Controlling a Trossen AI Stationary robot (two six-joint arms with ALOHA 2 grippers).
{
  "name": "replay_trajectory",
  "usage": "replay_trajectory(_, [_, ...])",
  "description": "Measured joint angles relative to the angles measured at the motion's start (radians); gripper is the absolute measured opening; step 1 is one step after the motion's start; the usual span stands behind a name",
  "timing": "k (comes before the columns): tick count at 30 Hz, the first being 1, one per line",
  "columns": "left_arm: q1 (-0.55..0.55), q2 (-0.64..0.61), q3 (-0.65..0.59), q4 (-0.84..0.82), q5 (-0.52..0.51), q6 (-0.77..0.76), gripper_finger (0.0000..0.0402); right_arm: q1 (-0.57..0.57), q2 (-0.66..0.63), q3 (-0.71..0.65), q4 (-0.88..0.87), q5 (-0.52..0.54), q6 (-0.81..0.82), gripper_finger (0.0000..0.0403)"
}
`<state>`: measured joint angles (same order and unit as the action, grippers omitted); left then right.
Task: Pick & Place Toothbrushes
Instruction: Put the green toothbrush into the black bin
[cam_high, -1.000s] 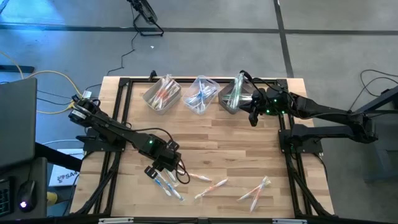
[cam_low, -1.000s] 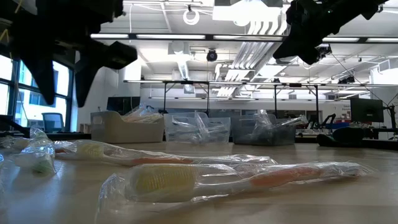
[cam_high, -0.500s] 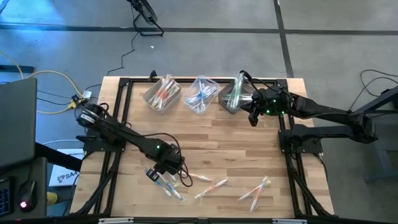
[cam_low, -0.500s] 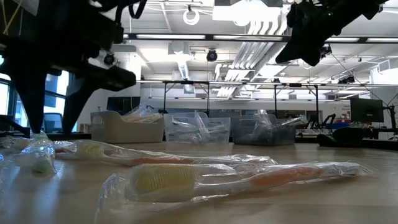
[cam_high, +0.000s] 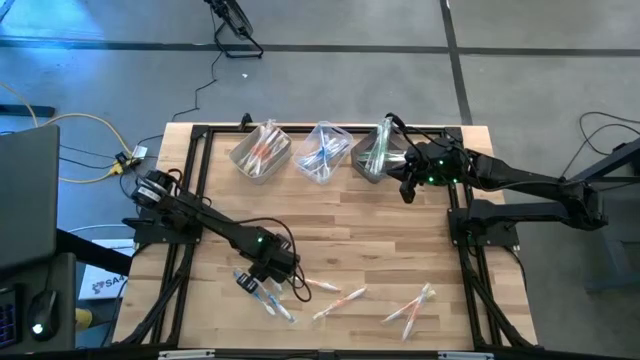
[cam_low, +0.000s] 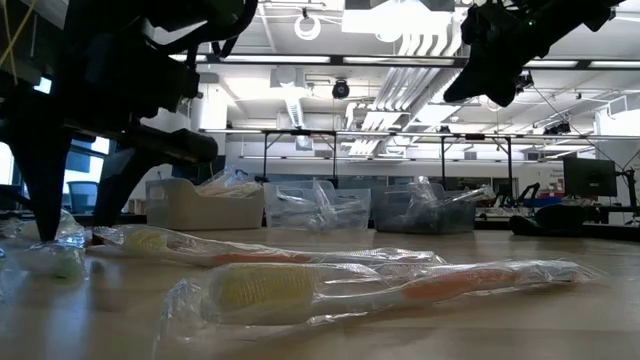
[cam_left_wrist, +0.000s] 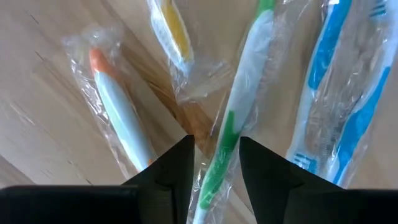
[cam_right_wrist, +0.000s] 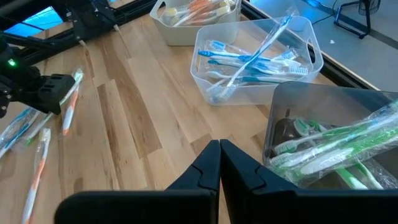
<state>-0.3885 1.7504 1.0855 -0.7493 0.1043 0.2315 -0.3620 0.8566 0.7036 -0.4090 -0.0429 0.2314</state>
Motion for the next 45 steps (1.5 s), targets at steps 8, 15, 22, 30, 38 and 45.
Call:
replay_trajectory(8, [0.0,0.011,0.0,0.009,0.033,0.0,0.0124,0.0,0.0,0.0,0.0,0.0,0.0,0.0002])
replay_trajectory(15, [-0.01,0.049,0.003,0.013,0.064,-0.013,0.0124,0.0,0.0,0.0,0.0,0.0,0.0,0.0002])
replay_trajectory(22, [-0.011,0.045,0.003,0.004,0.06,-0.056,0.0088,0.0,0.0,0.0,-0.003,0.007,0.0,0.0002])
replay_trajectory(30, [-0.01,0.045,0.002,-0.009,0.077,-0.108,0.0016,0.0,0.0,0.0,-0.004,0.015,-0.001,0.0002])
replay_trajectory(38, [-0.012,-0.005,0.0,-0.131,0.103,-0.121,0.0008,0.0,0.0,0.0,-0.003,-0.019,-0.007,0.0002])
replay_trajectory(45, [-0.011,-0.061,0.064,-0.267,0.074,-0.13,0.0009,0.0,0.0,0.0,-0.005,-0.02,-0.042,0.0002])
